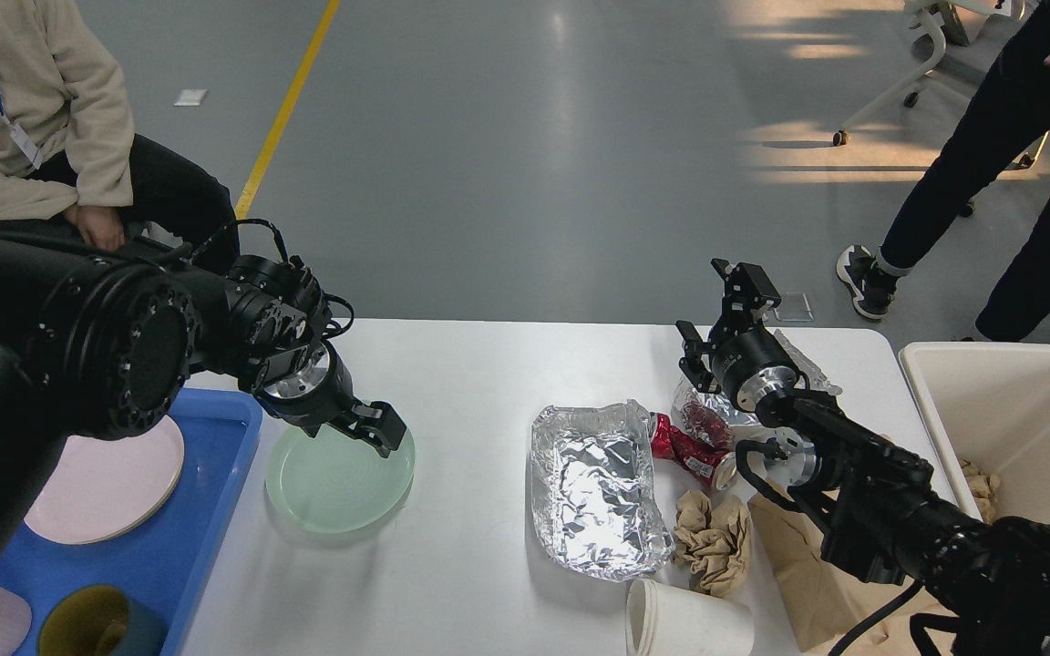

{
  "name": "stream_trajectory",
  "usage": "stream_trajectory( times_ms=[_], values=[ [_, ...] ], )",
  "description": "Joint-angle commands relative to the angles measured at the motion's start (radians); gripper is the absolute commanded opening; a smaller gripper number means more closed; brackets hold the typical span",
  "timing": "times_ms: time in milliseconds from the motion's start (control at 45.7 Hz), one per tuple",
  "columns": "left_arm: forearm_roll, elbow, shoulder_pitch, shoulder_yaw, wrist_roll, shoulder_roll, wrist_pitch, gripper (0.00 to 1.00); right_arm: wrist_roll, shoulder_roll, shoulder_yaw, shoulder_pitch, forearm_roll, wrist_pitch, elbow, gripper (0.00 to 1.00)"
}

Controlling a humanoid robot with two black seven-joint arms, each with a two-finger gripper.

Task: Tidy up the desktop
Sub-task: 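Grip the edge of the green saucer with the left gripper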

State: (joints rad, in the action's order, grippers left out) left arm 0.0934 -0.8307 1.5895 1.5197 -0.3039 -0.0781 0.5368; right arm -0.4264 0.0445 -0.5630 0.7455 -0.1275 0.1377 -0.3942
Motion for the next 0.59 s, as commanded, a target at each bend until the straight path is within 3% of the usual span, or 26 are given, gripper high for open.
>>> stream_trajectory(
  times_ms=[0, 153, 569],
  values=[
    [-0.010, 0.015, -0.042, -0.003, 0.000, -0.003, -0.083, 0.96, 0.000, 0.000, 0.000, 0.000, 0.000, 0.000, 0.000, 1.00],
    [-0.011, 0.038, -0.098, -0.006, 0.000, -0.011, -0.129, 0.96, 0.000, 0.000, 0.000, 0.000, 0.000, 0.000, 0.000, 1.00],
    [-0.011, 0.140, -0.213, -0.013, 0.000, -0.060, -0.133, 0.96, 0.000, 0.000, 0.000, 0.000, 0.000, 0.000, 0.000, 1.00]
  ],
)
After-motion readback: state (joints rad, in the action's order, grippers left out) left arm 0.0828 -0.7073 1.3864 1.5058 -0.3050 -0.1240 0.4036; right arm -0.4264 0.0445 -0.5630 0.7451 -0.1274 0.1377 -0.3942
